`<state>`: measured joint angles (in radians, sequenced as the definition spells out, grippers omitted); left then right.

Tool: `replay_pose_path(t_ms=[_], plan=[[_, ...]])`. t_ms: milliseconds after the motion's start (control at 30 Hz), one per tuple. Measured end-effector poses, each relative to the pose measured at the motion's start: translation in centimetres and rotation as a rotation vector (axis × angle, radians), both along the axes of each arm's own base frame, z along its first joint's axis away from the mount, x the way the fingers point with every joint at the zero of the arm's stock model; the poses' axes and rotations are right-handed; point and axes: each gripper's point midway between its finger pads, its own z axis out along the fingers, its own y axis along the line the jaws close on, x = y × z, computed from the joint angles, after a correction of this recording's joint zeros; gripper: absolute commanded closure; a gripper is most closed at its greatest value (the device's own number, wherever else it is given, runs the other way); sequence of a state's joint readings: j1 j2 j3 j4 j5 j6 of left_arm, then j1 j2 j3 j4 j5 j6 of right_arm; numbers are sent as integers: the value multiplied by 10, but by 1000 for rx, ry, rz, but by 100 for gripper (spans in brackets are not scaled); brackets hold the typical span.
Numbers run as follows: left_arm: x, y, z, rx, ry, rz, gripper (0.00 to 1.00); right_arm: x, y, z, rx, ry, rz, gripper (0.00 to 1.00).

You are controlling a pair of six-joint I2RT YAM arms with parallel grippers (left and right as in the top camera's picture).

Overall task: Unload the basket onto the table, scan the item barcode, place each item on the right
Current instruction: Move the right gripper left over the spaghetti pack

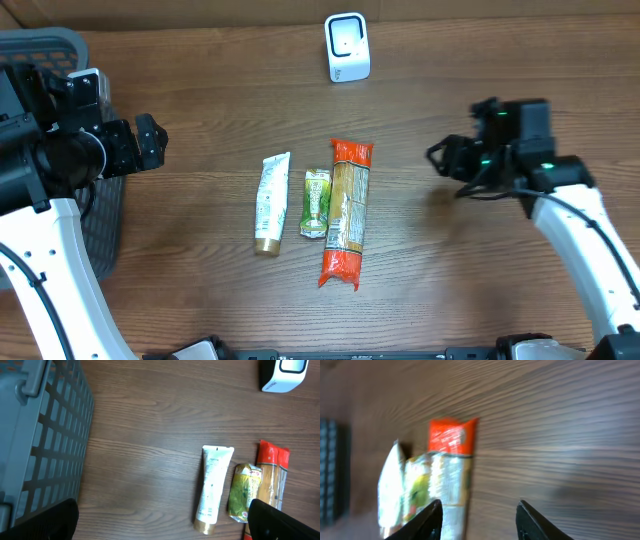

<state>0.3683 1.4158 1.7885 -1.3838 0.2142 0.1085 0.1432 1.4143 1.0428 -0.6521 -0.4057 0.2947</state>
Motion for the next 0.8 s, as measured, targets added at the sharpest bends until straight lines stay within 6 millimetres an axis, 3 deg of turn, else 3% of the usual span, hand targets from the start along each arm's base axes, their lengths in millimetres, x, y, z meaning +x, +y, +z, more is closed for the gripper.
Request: replay_pose_path(t_ms=[200,400,567,800], plan=[[0,0,0,0,0,0,0,6,26,26,-45,12,99,51],[0,0,0,0,0,0,1,25,40,48,-94,3,166,39],[0,0,0,0,0,0,0,21,46,26,-109,77,201,23],[0,0,0,0,0,0,0,13,59,-10,-68,214,252,22]])
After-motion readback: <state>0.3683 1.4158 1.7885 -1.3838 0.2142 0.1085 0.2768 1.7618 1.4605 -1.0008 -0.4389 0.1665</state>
